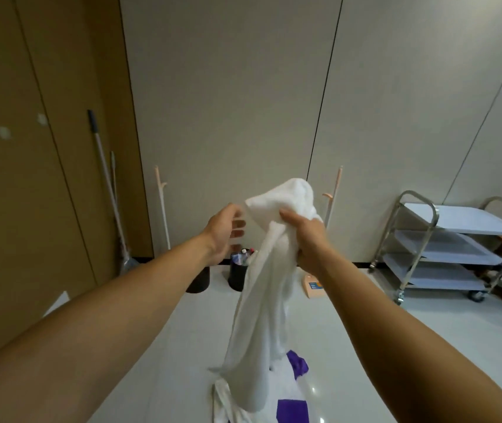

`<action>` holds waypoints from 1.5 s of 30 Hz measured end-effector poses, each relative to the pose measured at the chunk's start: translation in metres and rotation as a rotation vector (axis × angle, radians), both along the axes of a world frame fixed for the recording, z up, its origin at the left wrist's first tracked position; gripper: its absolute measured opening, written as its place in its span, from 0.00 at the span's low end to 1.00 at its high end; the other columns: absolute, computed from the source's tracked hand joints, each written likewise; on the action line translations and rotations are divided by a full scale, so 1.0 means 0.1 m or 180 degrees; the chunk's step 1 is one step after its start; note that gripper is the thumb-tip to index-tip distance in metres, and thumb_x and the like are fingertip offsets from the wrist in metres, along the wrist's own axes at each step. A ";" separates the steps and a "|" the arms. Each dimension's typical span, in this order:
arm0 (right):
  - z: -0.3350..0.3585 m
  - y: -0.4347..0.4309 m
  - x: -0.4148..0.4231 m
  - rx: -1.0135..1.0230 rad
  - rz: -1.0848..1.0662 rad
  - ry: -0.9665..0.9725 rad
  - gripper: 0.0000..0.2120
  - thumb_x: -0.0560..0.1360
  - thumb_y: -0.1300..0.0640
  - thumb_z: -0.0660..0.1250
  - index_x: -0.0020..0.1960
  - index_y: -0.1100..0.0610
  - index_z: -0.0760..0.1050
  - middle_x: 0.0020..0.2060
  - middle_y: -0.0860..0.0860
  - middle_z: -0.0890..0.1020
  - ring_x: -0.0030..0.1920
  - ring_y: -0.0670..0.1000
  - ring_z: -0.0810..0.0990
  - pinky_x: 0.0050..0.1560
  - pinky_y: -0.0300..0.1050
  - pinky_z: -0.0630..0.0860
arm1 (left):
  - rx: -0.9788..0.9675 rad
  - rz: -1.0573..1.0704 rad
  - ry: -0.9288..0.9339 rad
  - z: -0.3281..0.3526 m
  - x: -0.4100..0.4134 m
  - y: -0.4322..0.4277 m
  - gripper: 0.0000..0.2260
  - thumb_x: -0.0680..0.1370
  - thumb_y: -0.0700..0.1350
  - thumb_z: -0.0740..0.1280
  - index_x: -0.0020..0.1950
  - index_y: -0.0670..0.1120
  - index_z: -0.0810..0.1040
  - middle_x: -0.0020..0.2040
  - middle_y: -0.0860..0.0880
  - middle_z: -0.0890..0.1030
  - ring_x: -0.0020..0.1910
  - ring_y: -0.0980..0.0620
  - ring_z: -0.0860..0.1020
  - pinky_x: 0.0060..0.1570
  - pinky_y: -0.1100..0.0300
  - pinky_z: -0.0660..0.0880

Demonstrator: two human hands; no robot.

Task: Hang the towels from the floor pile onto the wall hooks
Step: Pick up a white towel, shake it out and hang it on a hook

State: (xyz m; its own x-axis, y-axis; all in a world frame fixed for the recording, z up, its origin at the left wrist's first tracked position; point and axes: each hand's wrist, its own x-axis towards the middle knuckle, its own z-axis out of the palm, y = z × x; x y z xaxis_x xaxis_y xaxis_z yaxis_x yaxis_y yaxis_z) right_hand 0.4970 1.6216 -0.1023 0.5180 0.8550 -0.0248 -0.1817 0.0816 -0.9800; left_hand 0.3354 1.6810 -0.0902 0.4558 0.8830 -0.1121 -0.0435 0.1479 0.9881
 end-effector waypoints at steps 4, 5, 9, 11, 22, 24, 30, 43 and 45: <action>0.23 0.11 -0.03 -0.0053 0.0291 0.0139 0.26 0.68 0.52 0.76 0.60 0.58 0.71 0.50 0.61 0.83 0.46 0.59 0.85 0.49 0.59 0.81 | -0.0027 -0.1477 0.1148 -0.34 -0.32 -0.16 0.11 0.76 0.44 0.66 0.57 0.47 0.77 0.57 0.47 0.77 0.58 0.47 0.74 0.61 0.49 0.68; 0.28 0.12 -0.06 -0.0031 0.0399 0.0163 0.26 0.69 0.52 0.76 0.62 0.59 0.70 0.50 0.61 0.83 0.47 0.59 0.85 0.51 0.60 0.81 | -0.0033 -0.1620 0.1222 -0.35 -0.35 -0.22 0.16 0.75 0.45 0.69 0.63 0.48 0.75 0.60 0.48 0.78 0.61 0.46 0.75 0.64 0.47 0.68; 0.38 0.00 -0.19 -0.0074 0.1001 0.0023 0.33 0.64 0.50 0.79 0.63 0.59 0.69 0.54 0.61 0.82 0.51 0.60 0.84 0.54 0.62 0.79 | 0.0145 -0.0899 0.0933 -0.19 -0.28 -0.47 0.21 0.72 0.50 0.74 0.63 0.47 0.76 0.55 0.46 0.83 0.53 0.46 0.82 0.49 0.52 0.80; 0.36 -0.11 -0.25 -0.0035 0.1369 -0.0119 0.32 0.64 0.50 0.80 0.62 0.60 0.72 0.54 0.61 0.82 0.50 0.60 0.84 0.52 0.61 0.80 | 0.0123 -0.0607 0.0604 -0.16 -0.28 -0.54 0.16 0.74 0.48 0.72 0.60 0.46 0.78 0.52 0.45 0.84 0.50 0.46 0.83 0.44 0.54 0.81; -0.17 -0.39 -0.53 -0.0330 0.1821 -0.1835 0.02 0.74 0.56 0.71 0.44 0.55 0.81 0.39 0.50 0.84 0.35 0.45 0.82 0.30 0.34 0.76 | -0.0289 0.0663 -0.0005 -0.20 -0.88 -0.82 0.13 0.75 0.34 0.66 0.57 0.45 0.73 0.52 0.40 0.81 0.51 0.41 0.81 0.52 0.45 0.79; -0.24 -0.36 -0.61 -0.0419 0.1658 -0.2096 0.05 0.75 0.57 0.68 0.41 0.57 0.80 0.38 0.53 0.82 0.31 0.44 0.80 0.27 0.35 0.75 | -0.0350 0.0713 0.0442 -0.26 -1.12 -0.85 0.21 0.73 0.33 0.66 0.63 0.47 0.68 0.56 0.40 0.77 0.52 0.39 0.80 0.45 0.47 0.80; -0.34 -0.28 -0.79 -0.0656 0.1300 -0.2229 0.10 0.77 0.54 0.63 0.52 0.60 0.77 0.42 0.54 0.81 0.40 0.51 0.80 0.36 0.43 0.77 | -0.0245 0.1135 0.2055 -0.37 -2.02 -0.93 0.23 0.67 0.35 0.64 0.63 0.40 0.71 0.54 0.39 0.77 0.51 0.41 0.78 0.47 0.50 0.79; -0.32 -0.07 -1.97 -0.1435 0.1756 -0.3823 0.13 0.77 0.56 0.62 0.39 0.63 0.76 0.36 0.59 0.83 0.37 0.60 0.83 0.39 0.48 0.81 | 0.0055 0.3180 0.1979 -0.46 -3.90 -1.14 0.15 0.76 0.46 0.65 0.56 0.36 0.77 0.50 0.40 0.79 0.46 0.42 0.77 0.44 0.54 0.75; -0.32 -0.07 -2.20 -0.1489 0.1712 -0.3174 0.13 0.79 0.56 0.61 0.46 0.66 0.77 0.35 0.61 0.84 0.37 0.59 0.85 0.41 0.52 0.83 | -0.0065 0.3424 0.1588 -0.45 -4.14 -1.17 0.16 0.76 0.47 0.66 0.57 0.36 0.77 0.50 0.40 0.79 0.48 0.41 0.78 0.48 0.52 0.76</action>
State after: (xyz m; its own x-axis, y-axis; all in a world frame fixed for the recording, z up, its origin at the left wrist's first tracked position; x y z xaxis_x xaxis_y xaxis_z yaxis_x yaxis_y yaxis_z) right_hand 0.2770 1.6149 -0.1339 0.0695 0.9810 -0.1813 0.7630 -0.1694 -0.6239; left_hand -0.0790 1.5645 -0.1351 -0.6177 0.7817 -0.0854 0.2343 0.2866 0.9289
